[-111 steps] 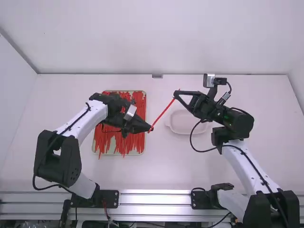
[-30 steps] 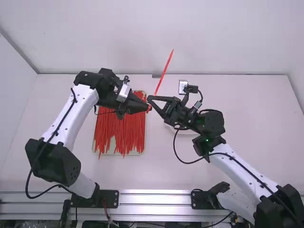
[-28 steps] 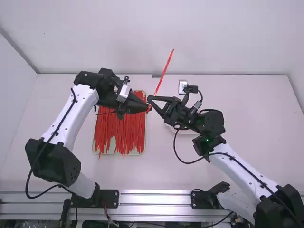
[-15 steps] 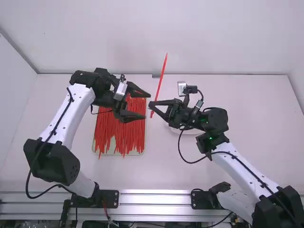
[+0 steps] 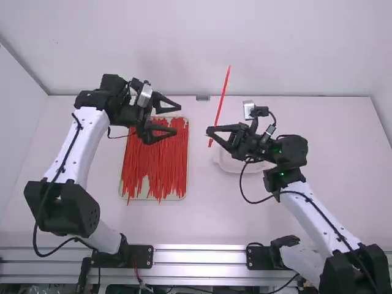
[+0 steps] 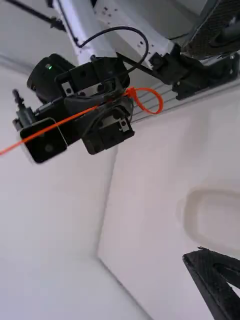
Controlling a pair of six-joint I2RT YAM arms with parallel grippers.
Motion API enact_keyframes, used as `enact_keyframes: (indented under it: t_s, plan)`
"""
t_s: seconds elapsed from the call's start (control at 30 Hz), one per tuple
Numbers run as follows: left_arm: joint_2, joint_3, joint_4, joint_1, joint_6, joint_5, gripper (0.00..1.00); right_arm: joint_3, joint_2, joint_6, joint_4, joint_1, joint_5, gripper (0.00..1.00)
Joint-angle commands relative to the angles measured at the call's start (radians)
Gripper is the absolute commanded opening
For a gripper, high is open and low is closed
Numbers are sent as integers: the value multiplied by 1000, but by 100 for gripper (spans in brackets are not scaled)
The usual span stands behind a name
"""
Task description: Fasten the cable tie
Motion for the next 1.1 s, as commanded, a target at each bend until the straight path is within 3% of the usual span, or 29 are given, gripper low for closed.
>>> enact_keyframes:
  t_s: [0.0, 0.23, 0.43, 0.57, 0.77, 1.07]
  plan:
    - [3, 18, 47, 9, -326, -35, 100, 26, -13, -3, -7, -39, -32, 0]
    - [3, 18, 189, 1, -758, -267, 99, 26, -13, -138, -177, -118, -30, 0]
    - [3, 17, 163, -3, -900, -415, 99, 26, -13, -225, -293, -165, -20, 0]
    - [3, 2, 102, -3, -939, -504, 99, 26, -13, -312, -407, -204, -11, 0]
    - [3, -66, 69, -3, -922, -496, 99, 26, -13, -452, -594, -235, 55, 0]
    - [3, -216, 172, -3, -930, -493, 99, 26, -13, -633, -829, -200, 299, 0]
